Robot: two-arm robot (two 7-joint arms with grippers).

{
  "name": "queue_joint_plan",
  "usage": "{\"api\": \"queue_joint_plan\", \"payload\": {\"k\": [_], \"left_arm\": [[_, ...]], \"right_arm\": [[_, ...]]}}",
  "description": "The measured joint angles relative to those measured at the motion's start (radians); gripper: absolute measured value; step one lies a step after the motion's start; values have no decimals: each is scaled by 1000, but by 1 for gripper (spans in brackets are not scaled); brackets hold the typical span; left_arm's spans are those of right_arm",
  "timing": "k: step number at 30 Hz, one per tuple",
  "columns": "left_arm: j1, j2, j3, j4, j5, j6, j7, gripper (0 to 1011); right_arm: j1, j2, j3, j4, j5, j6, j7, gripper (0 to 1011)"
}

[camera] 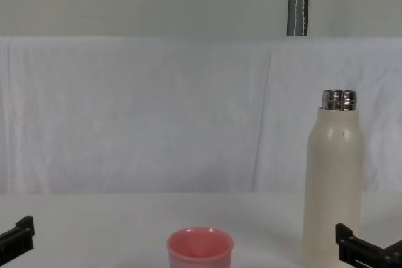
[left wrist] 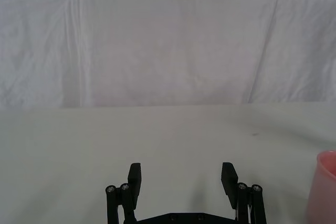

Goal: Grasp the thermos with one hand and pour water into the cup lid.

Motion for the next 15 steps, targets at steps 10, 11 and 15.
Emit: {"api": "queue_joint_plan", "payload": {"k": [10,11,15], "left_arm": [[0,0,0,0,0,0,0,1001],[0,0,0,0,0,0,0,1001],[0,0,0,0,0,0,0,1001]], "right_arm": [[0,0,0,0,0,0,0,1000],[0,0,0,0,0,0,0,1000],[0,0,0,0,0,0,0,1000]]}}
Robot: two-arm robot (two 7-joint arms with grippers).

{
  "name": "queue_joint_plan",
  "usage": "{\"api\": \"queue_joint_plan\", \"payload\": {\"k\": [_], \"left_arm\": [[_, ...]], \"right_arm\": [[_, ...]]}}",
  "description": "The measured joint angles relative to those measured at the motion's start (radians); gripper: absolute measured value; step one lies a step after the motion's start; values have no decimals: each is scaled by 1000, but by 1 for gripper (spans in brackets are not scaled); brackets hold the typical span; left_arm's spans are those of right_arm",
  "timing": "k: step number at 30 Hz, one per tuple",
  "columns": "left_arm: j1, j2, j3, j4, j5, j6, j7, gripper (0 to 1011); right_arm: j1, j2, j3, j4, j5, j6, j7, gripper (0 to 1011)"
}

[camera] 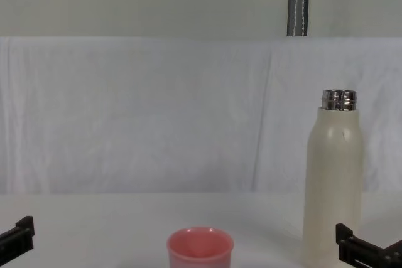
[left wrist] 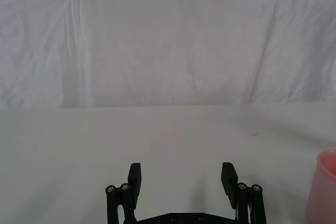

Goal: Grasp the thermos with one hand and pour water into the cup lid.

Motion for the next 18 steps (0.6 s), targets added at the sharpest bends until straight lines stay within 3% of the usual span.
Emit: {"api": "queue_joint_plan", "payload": {"k": [18], "left_arm": [[0,0,0,0,0,0,0,1001]], "right_arm": [[0,0,0,0,0,0,0,1000]]}}
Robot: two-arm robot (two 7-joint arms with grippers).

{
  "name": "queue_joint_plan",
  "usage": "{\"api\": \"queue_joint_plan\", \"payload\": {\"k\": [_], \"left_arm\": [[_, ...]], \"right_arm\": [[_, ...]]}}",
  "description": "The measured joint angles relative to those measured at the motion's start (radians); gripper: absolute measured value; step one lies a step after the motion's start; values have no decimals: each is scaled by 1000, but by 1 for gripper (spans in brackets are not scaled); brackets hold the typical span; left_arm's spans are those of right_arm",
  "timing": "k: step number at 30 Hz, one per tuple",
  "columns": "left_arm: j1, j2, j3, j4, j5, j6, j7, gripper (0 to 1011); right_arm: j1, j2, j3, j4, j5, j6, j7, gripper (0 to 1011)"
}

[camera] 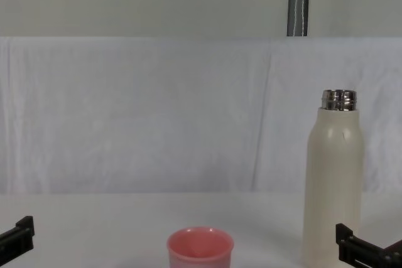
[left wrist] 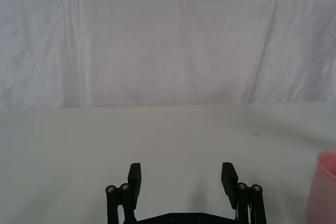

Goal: Grasp the thermos with one hand and pour water into the cup lid.

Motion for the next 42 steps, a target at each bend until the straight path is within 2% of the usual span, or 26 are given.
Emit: {"api": "queue_joint_plan", "payload": {"k": [34,42], "left_arm": [[0,0,0,0,0,0,0,1001],[0,0,0,0,0,0,0,1001]], "right_arm": [[0,-1,1,0,0,-1,2,1000],[-8,-13,29,-17,9,-11,42,1000]]}}
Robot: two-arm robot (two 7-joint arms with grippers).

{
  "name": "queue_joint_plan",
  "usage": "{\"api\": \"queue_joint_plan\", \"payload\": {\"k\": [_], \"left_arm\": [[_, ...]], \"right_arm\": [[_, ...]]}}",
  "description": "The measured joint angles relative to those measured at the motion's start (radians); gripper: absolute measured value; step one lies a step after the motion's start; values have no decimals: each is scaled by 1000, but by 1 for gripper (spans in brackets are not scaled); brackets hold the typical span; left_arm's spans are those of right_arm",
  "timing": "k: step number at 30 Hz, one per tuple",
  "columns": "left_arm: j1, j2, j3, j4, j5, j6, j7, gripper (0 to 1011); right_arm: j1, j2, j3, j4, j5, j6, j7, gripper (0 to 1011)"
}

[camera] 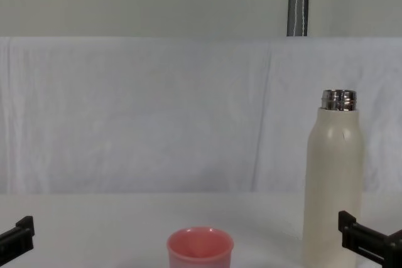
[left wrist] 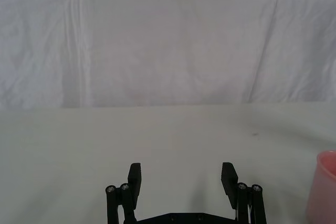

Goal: Grasp the thermos with one hand and pour water into the cup lid.

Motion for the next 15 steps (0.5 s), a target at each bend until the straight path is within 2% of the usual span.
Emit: {"api": "queue_joint_plan", "payload": {"k": [9,15], "left_arm": [[0,0,0,0,0,0,0,1001],[0,0,0,0,0,0,0,1001]], "right_arm": [[31,6,34,-6,19,16,69,1000],[82,15,58,16,28,45,119,1000]]}}
